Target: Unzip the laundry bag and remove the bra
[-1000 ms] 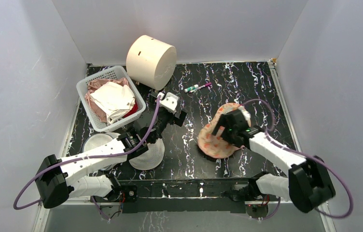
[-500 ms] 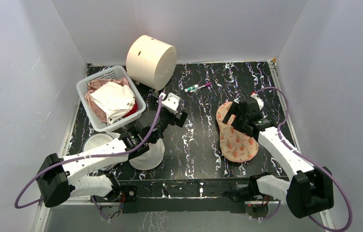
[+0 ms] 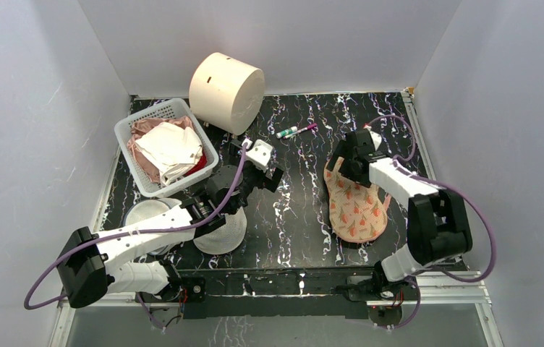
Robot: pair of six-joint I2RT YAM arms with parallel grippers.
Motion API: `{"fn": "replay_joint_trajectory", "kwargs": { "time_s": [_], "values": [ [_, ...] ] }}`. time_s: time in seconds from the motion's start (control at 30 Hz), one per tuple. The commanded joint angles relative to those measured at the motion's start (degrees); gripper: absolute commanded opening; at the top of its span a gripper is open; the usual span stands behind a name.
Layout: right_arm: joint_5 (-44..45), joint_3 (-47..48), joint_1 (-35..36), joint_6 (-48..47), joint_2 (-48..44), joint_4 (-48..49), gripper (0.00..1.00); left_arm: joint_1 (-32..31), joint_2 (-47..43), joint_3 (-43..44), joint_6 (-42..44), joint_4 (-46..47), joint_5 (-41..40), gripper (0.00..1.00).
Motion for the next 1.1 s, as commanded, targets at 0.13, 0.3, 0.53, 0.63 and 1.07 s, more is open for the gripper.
{"fn": "replay_joint_trajectory", "kwargs": {
  "time_s": [0.13, 0.3, 0.53, 0.63, 1.07],
  "values": [
    [-10.7, 9.6, 10.9, -5.3, 13.4, 6.3, 0.98, 0.1, -0.3, 2.3, -0.7, 0.7, 0.2, 0.98],
    [-13.3, 13.3, 19.2, -7.6, 16.1, 6.4, 0.98, 0.1, 0.2, 2.5, -0.6, 0.6, -0.2, 0.98],
    [-18.2, 12.6, 19.6, -6.3, 5.5, 6.4, 0.98, 0.1, 0.5, 2.5, -1.1, 0.6, 0.9, 0.98],
    [-14.4, 11.8, 19.0, -6.8, -1.0, 3.4, 0.98, 0.1, 1.2, 3.2, -1.3, -0.4, 4.9, 0.98],
    [13.4, 4.3, 13.7, -6.3, -41.2, -7.0, 0.98, -0.4, 9.8, 0.7, 15.6, -2.6, 60.3, 0.96]
  ]
}}
